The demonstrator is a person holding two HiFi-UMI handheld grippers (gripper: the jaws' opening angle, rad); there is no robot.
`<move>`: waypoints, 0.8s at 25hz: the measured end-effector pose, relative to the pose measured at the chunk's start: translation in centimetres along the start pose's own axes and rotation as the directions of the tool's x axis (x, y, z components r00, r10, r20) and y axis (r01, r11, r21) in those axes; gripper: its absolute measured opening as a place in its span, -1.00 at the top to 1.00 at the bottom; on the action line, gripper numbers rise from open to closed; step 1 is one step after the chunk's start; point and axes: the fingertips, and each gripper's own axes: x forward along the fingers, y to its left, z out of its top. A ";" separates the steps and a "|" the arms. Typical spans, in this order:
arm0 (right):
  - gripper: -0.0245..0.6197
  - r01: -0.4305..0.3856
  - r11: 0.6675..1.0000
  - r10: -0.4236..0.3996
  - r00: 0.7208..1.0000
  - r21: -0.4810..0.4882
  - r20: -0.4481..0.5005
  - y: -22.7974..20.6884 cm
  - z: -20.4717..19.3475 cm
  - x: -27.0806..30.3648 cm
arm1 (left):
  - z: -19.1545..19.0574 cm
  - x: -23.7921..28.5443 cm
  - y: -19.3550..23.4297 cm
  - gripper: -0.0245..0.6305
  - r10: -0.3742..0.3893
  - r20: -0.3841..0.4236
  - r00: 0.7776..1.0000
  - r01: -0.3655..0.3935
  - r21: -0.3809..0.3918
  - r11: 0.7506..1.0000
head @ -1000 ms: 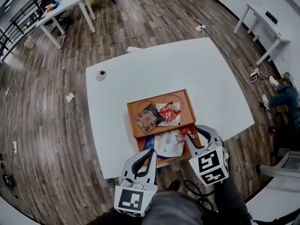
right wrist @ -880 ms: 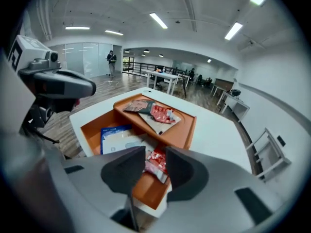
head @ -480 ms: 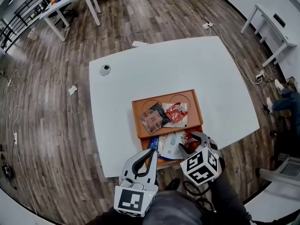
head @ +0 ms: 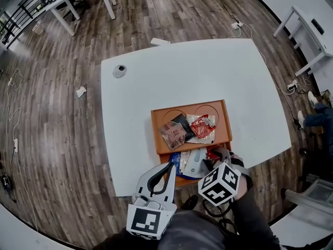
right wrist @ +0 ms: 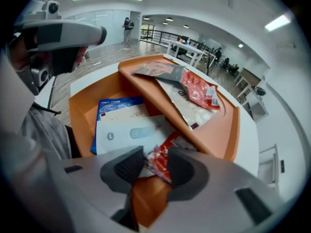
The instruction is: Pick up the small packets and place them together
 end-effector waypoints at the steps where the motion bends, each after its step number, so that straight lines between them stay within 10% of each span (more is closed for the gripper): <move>1: 0.57 -0.005 1.000 0.005 1.000 -0.014 0.000 0.4 0.1 0.1 | 0.0 0.0 0.1 0.92 0.001 0.000 1.000 -0.001 -0.001 1.000; 4: 0.88 0.019 0.999 -0.019 1.000 -0.033 0.017 0.6 0.3 0.3 | -0.1 -0.2 0.3 0.92 0.005 0.001 1.000 -0.005 -0.002 1.000; 20: 0.89 0.065 0.998 -0.065 0.956 0.010 0.288 2.8 3.1 -8.1 | 1.5 -3.6 -3.0 0.92 -0.023 0.082 0.996 0.017 0.076 0.997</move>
